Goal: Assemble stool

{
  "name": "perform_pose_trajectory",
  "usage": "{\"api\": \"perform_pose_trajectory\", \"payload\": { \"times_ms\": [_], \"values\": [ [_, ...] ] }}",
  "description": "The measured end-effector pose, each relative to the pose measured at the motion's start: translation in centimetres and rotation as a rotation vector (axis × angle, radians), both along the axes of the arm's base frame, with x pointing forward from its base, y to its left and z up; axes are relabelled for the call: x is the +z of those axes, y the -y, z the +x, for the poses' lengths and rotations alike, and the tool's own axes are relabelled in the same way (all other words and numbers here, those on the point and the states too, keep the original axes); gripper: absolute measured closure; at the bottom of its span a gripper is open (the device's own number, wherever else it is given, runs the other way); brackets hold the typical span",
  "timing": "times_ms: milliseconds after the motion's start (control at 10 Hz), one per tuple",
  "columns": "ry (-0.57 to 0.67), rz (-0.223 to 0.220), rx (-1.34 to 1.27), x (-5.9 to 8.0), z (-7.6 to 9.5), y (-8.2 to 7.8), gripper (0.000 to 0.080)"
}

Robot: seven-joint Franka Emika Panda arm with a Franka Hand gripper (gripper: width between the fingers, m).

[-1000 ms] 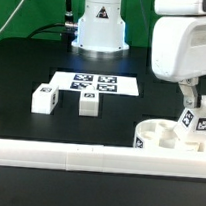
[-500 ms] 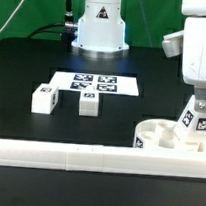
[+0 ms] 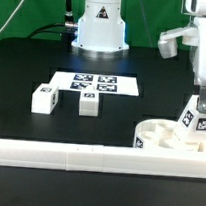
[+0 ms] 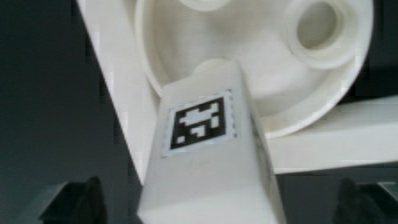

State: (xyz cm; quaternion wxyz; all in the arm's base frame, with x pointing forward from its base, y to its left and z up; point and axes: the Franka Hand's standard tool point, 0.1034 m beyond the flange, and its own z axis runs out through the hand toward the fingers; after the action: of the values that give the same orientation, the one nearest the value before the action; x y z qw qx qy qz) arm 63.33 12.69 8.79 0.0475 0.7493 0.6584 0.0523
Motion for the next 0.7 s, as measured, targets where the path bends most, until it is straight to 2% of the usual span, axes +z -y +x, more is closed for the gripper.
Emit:
{"api": "perform_pose_trajectory", "payload": {
  "times_ms": [200,400,700],
  "values": [
    [0.007,-0.056,0.206,-0.4,0.1,0.1,0.015],
    [0.002,-0.088,0.324,-0.7,0.1,0.6,0.015],
    [-0.002,-0.094,0.348,-0.9,0.1,1.0,0.0162]
  ]
}}
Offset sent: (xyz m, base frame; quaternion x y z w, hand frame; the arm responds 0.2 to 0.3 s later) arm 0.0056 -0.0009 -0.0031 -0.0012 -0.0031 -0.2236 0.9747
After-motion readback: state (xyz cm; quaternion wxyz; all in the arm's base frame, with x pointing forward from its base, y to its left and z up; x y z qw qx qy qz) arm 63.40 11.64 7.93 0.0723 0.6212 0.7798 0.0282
